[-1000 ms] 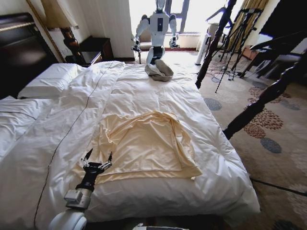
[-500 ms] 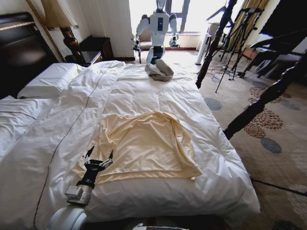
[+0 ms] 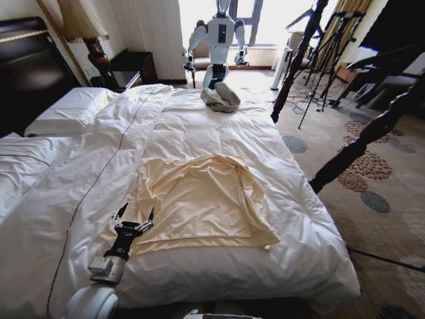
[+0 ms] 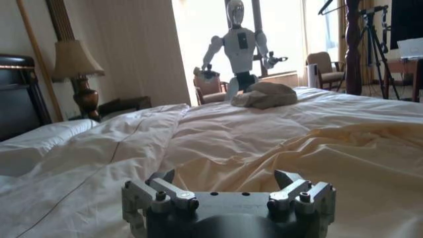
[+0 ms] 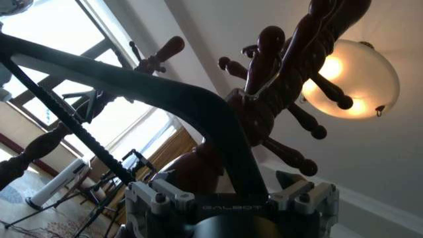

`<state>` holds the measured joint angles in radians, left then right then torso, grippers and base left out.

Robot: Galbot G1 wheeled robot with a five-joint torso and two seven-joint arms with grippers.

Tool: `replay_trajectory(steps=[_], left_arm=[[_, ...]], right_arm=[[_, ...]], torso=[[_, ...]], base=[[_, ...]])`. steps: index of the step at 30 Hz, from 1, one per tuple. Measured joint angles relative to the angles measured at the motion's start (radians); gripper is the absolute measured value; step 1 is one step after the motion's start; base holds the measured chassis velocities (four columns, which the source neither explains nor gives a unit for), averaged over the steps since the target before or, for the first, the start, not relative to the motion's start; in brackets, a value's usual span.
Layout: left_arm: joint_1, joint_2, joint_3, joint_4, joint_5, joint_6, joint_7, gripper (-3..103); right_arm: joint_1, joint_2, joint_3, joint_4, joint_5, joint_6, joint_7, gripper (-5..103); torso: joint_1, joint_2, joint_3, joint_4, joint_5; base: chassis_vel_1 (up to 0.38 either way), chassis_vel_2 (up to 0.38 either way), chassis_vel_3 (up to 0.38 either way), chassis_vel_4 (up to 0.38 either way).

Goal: Pick up the clothes from the bed and hang them on the clothes hanger.

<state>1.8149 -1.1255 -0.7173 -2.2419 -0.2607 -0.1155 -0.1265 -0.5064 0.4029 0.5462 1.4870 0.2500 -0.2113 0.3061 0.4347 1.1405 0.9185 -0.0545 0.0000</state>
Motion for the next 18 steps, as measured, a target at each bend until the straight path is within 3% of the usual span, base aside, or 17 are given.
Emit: replay_trajectory(steps=[3, 4, 6, 7, 11, 13, 16, 18], left_arm=[[0.0, 0.0, 0.001, 0.002, 0.0, 0.0, 0.0, 100], [0.0, 0.0, 0.001, 0.003, 0.0, 0.001, 0.001, 100], [0.0, 0.0, 0.001, 0.004, 0.0, 0.001, 0.001, 100], [-0.001, 0.002, 0.002, 0.006, -0.001, 0.001, 0.001, 100], [-0.004, 0.007, 0.0, 0.01, -0.008, 0.002, 0.001, 100], [-0.005, 0.011, -0.002, 0.013, -0.013, 0.002, 0.001, 100], [-0.006, 0.018, -0.002, 0.02, -0.015, 0.003, 0.001, 100], [-0.01, 0.025, 0.0, 0.026, -0.017, 0.003, 0.0, 100]], right_arm=[[0.051, 0.009, -0.038, -0.021, -0.005, 0.01, 0.001, 100], [0.099, 0.017, -0.07, -0.038, -0.01, 0.013, 0.001, 93], [0.134, 0.023, -0.093, -0.051, -0.012, 0.015, 0.001, 93], [0.186, 0.031, -0.127, -0.071, -0.016, 0.019, -0.001, 81], [0.234, 0.045, -0.154, -0.096, -0.023, 0.029, -0.018, 77], [0.234, 0.045, -0.153, -0.098, -0.023, 0.03, -0.026, 65], [0.226, 0.043, -0.146, -0.098, -0.022, 0.034, -0.031, 60], [0.215, 0.04, -0.138, -0.094, -0.02, 0.035, -0.034, 44]], torso=[[0.0, 0.0, 0.0, 0.0002, -0.0002], [0.0, 0.0, 0.0, 0.0002, -0.0006], [0.0, 0.0, 0.0, 0.0002, -0.0006], [0.0, 0.0, 0.0, 0.0004, -0.0008], [0.0, 0.0, 0.0, 0.0004, -0.0009], [0.0, 0.0, 0.0, 0.0002, -0.0004], [0.0, 0.0, 0.0, 0.0001, -0.0005], [0.0, 0.0, 0.0, 0.0001, -0.0004]], base=[[0.0, 0.0, 0.0, 0.0], [0.0, 0.0, 0.0, 0.0], [0.0, 0.0, 0.0, 0.0], [0.0, 0.0, 0.0, 0.0], [0.0, 0.0, 0.0, 0.0], [0.0, 0.0, 0.0, 0.0], [0.0, 0.0, 0.0, 0.0], [0.0, 0.0, 0.0, 0.0]])
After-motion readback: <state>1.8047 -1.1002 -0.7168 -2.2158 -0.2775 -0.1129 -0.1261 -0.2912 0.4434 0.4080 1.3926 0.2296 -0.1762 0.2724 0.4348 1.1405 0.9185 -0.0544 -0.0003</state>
